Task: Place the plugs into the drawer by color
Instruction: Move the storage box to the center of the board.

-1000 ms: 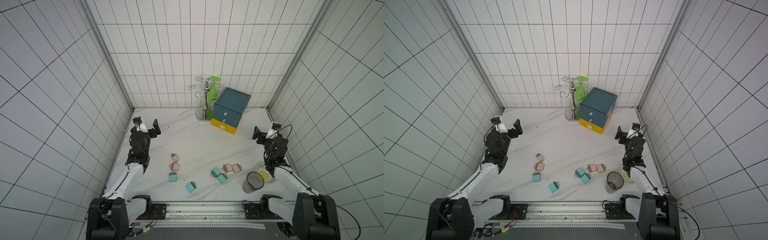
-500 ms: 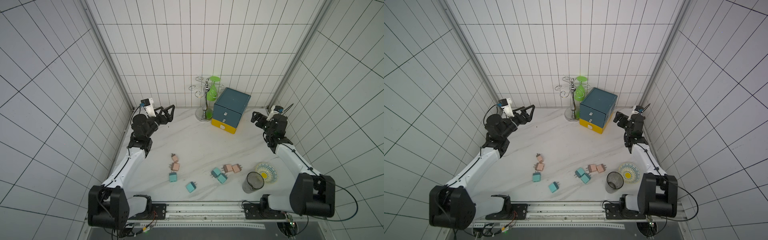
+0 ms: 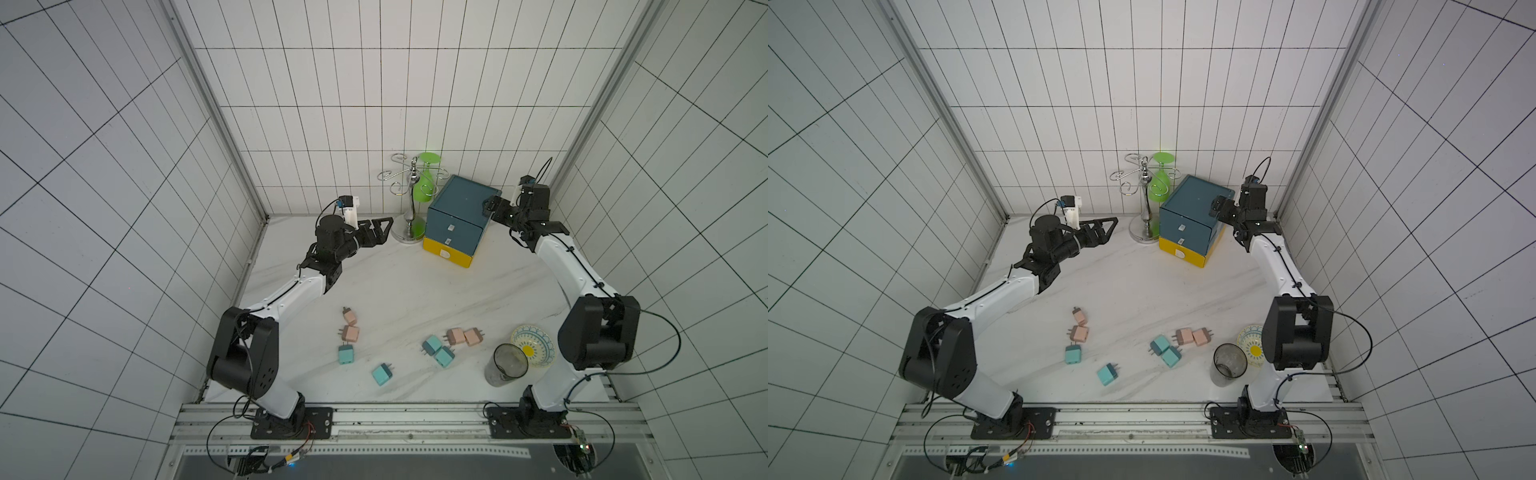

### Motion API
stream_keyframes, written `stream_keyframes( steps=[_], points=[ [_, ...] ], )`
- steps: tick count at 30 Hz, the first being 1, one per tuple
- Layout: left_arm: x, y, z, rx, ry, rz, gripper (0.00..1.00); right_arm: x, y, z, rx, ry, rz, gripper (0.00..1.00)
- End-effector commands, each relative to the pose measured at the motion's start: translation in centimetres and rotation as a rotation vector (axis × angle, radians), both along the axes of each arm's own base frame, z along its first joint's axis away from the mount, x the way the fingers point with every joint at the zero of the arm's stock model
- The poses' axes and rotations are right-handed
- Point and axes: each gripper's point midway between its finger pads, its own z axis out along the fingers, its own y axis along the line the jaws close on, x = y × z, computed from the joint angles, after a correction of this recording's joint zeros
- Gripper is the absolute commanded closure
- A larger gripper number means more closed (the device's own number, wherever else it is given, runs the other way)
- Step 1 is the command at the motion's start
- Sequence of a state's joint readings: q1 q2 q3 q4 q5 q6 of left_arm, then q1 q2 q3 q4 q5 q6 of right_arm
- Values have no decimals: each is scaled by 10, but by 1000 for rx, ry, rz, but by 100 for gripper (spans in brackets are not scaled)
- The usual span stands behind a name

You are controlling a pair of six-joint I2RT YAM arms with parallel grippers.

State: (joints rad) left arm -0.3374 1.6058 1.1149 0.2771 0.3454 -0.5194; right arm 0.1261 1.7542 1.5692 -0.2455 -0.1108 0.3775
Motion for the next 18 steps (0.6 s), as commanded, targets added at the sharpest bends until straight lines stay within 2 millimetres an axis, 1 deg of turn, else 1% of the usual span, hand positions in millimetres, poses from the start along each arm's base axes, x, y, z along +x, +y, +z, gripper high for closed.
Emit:
stream_keyframes(
  steps=[1, 3, 4, 5, 9, 10, 11, 13, 15, 18],
  points=[
    [10, -5, 11, 21, -29, 29, 1, 9, -2, -2, -33, 58, -16, 8],
    [12, -11, 9, 17, -25, 11, 1, 15, -3, -11, -43, 82, -17, 10],
    [12, -14, 8, 14, -19, 1, 1, 19, -3, -18, -33, 91, -16, 10],
    [11, -17, 7, 15, -16, -7, 1, 22, -1, -22, -10, 102, -5, 12],
    [7, -18, 4, 52, -16, 11, 1, 30, 13, -39, 45, 138, 35, 19],
    [7, -18, 5, 52, -16, 11, 1, 30, 19, -45, 49, 154, 54, 22],
    [7, -17, 5, 53, -16, 9, 1, 29, 24, -48, 53, 165, 74, 24],
    [3, -20, 6, 52, -24, -10, 1, 22, 28, -59, 71, 197, 77, 25],
    [1, -21, 8, 45, -34, -21, 1, 14, 33, -63, 73, 199, 88, 27],
    [6, -14, 9, 49, -47, 19, 1, -2, 34, -72, 69, 239, 97, 29]
  ],
)
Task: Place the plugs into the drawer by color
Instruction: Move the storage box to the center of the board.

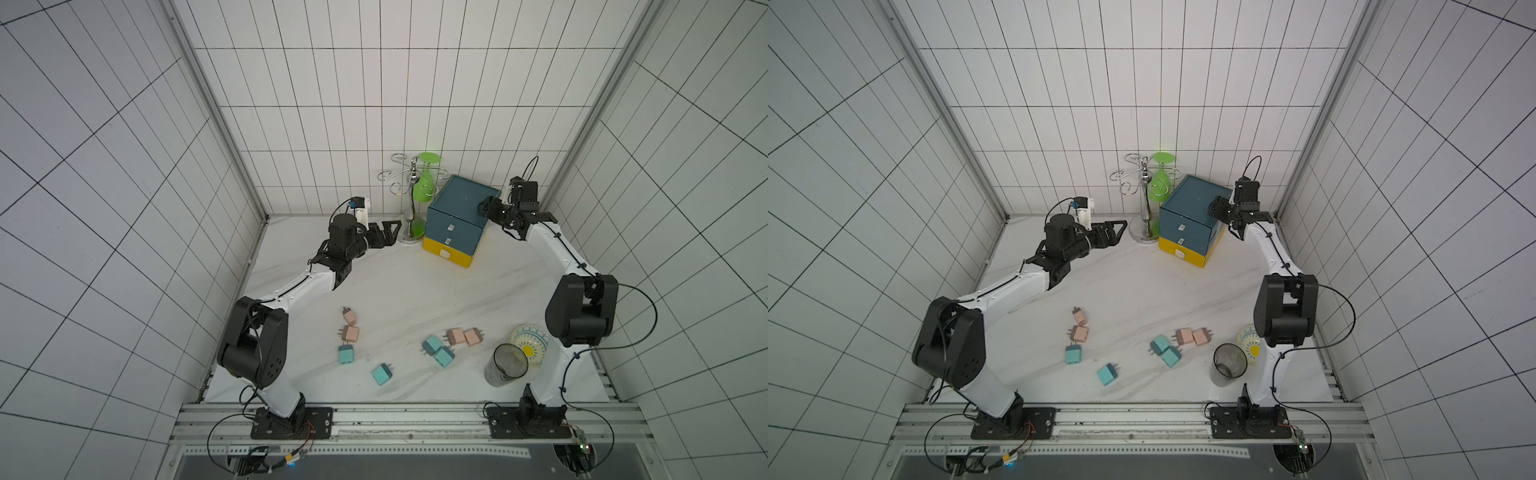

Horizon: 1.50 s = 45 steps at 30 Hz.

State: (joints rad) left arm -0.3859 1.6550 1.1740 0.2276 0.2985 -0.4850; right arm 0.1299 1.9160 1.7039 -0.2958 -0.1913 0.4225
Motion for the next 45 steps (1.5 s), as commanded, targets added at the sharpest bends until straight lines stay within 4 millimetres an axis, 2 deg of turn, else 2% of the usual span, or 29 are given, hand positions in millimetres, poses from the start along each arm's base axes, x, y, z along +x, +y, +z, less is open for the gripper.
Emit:
stream_keyframes(
  steps=[1, 4, 6, 9, 12, 15, 21, 23, 27, 31, 37, 41, 43, 45],
  points=[
    [4, 8, 17, -9, -66, 36, 1, -37, 16, -44, 11, 188, 73, 30],
    [10, 4, 16, -54, -73, 38, 1, -56, 31, -49, 58, 293, 165, 34],
    [10, -6, 11, -76, -66, 13, 1, -68, 39, -48, 75, 316, 214, 36],
    [7, -26, 8, -63, -67, -28, 1, -85, 42, -37, 79, 299, 235, 37],
    [7, -46, 9, -61, -76, -74, 1, -90, 45, -23, 91, 263, 249, 38],
    [9, -60, 9, -68, -68, -116, 1, -109, 59, -18, 121, 313, 319, 41],
    [24, -70, 9, -13, -80, -105, 1, -147, 52, -28, 17, 347, 283, 38],
    [30, -74, 9, -9, -81, -110, 1, -147, 39, -28, -10, 323, 231, 38],
    [42, -82, 3, -4, -81, -120, 1, -135, 9, -29, 26, 309, 128, 41],
    [47, -96, -6, -4, -73, -153, 1, -142, -10, -35, 30, 318, 84, 39],
    [40, -134, -9, 2, -73, -235, 1, -133, -4, -14, 72, 219, 105, 23],
    [37, -151, -10, -3, -69, -273, 2, -121, -2, -10, 86, 196, 101, 18],
    [41, -154, -18, -1, -48, -274, 10, -119, 2, -12, 100, 205, 119, 18],
    [42, -156, -22, -3, -37, -290, 22, -117, 9, -15, 117, 204, 141, 18]
  ],
)
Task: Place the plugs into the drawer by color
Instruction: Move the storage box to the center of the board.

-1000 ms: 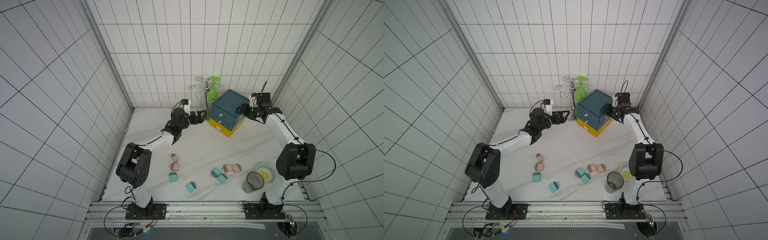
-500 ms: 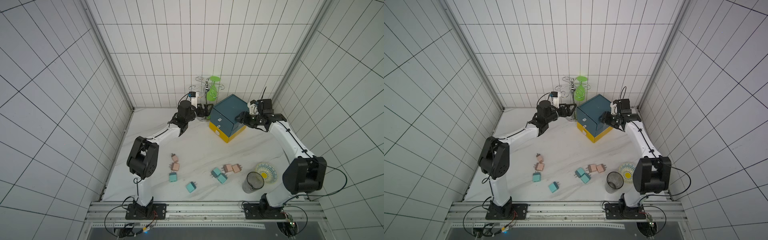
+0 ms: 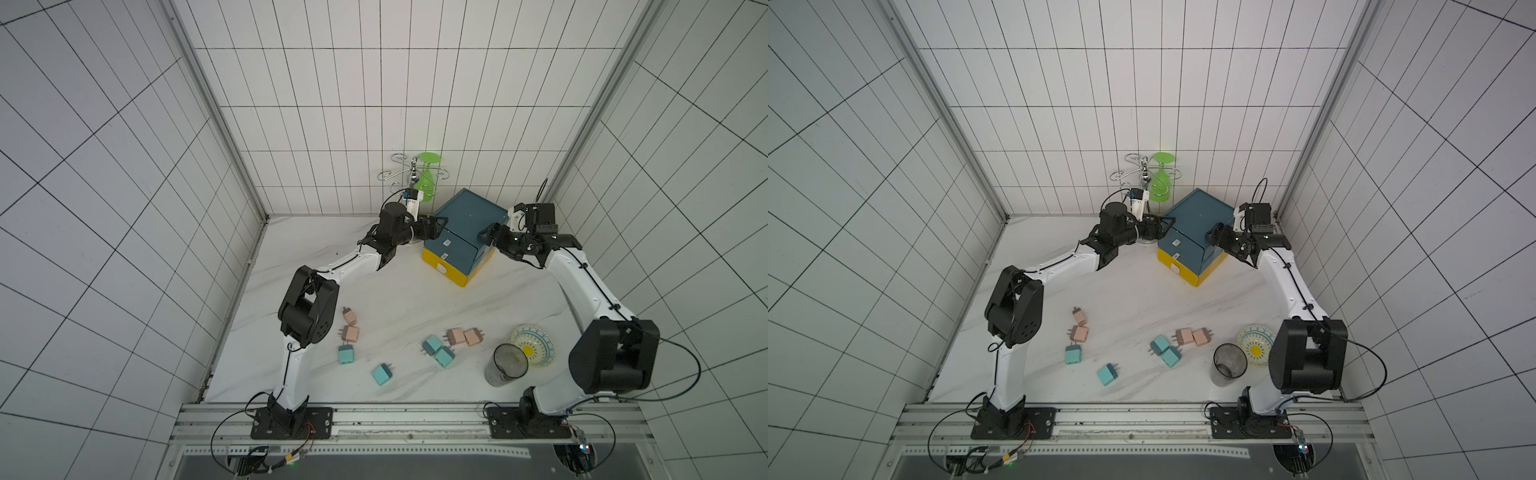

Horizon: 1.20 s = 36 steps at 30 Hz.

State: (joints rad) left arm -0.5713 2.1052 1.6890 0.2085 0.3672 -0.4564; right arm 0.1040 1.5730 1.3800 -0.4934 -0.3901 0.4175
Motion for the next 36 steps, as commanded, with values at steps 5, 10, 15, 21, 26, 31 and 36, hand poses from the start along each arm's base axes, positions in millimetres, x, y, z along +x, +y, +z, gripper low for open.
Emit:
stream_keyframes(
  steps=[5, 10, 15, 21, 26, 31, 36],
  points=[
    [0, -7, -16, -8, 39, -66, 35, 8, 35, -14, -6, 11, 101, 18],
    [-26, -2, -4, -57, 25, -99, 45, 0, 68, -20, -22, 32, 183, 18],
    [-63, 21, 6, -102, 37, -84, 49, -21, 97, -13, -3, 17, 233, 19],
    [-102, 59, 14, -74, 51, 9, 44, -53, 131, -10, 14, 41, 310, 18],
    [-119, 89, 4, -59, 93, 82, 49, -66, 150, -28, -16, 90, 350, 18],
    [-130, 93, -1, -64, 113, 63, 45, -80, 151, -36, -62, 97, 325, 18],
    [-129, 110, -2, -61, 134, 127, 48, -77, 164, -37, -52, 109, 380, 19]
  ],
)
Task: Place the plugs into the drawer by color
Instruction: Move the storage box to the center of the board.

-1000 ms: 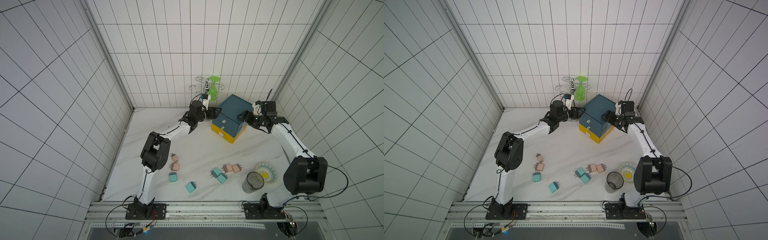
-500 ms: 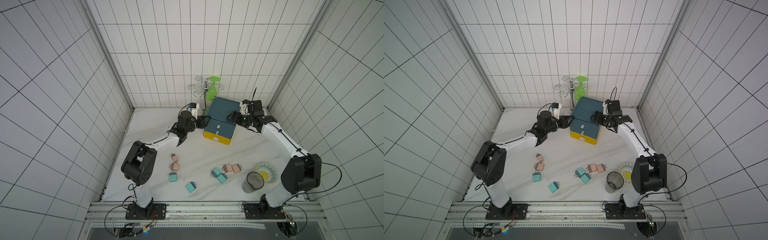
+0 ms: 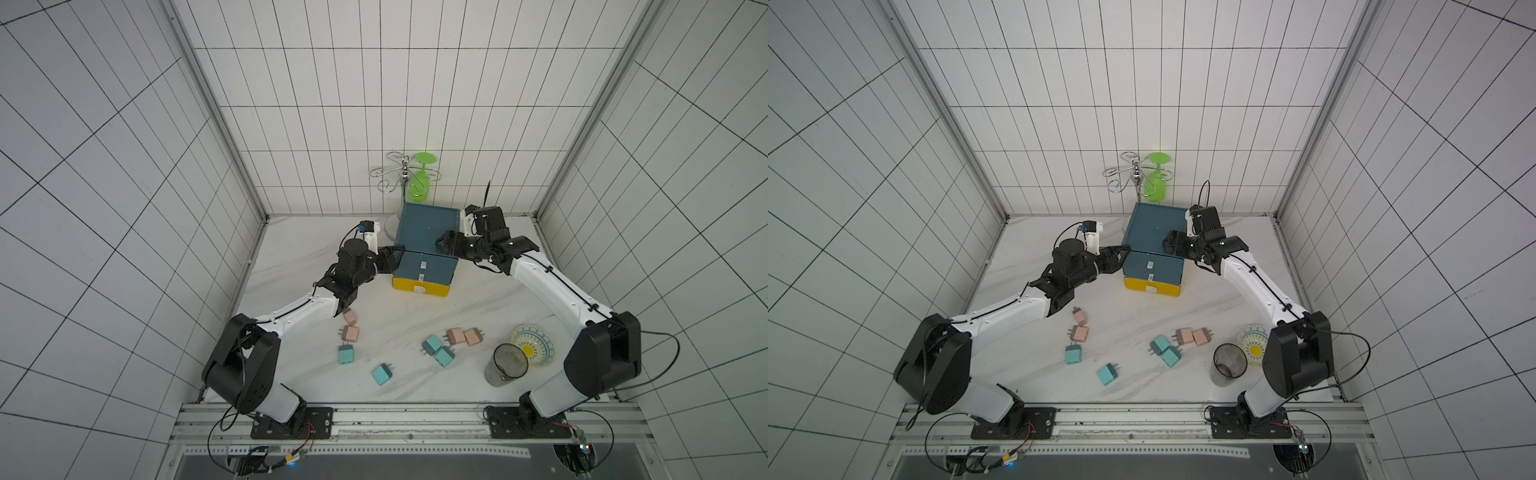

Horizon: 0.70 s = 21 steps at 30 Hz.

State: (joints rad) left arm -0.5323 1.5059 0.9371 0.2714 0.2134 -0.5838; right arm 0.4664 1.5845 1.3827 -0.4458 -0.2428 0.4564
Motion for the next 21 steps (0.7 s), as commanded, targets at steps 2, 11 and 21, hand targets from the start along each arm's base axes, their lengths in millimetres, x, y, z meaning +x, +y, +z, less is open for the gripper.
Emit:
stream_keyframes(
  steps=[2, 11, 21],
  points=[
    [-24, -3, 26, -59, -23, -54, 47, -37, 34, -40, -25, 176, 154, 19],
    [-29, 30, 36, -53, -13, 41, 43, -46, 27, -39, -102, 228, 182, 18],
    [-46, 66, 62, -233, 51, 123, 7, -51, 37, -44, -51, 149, 275, 22]
  ],
)
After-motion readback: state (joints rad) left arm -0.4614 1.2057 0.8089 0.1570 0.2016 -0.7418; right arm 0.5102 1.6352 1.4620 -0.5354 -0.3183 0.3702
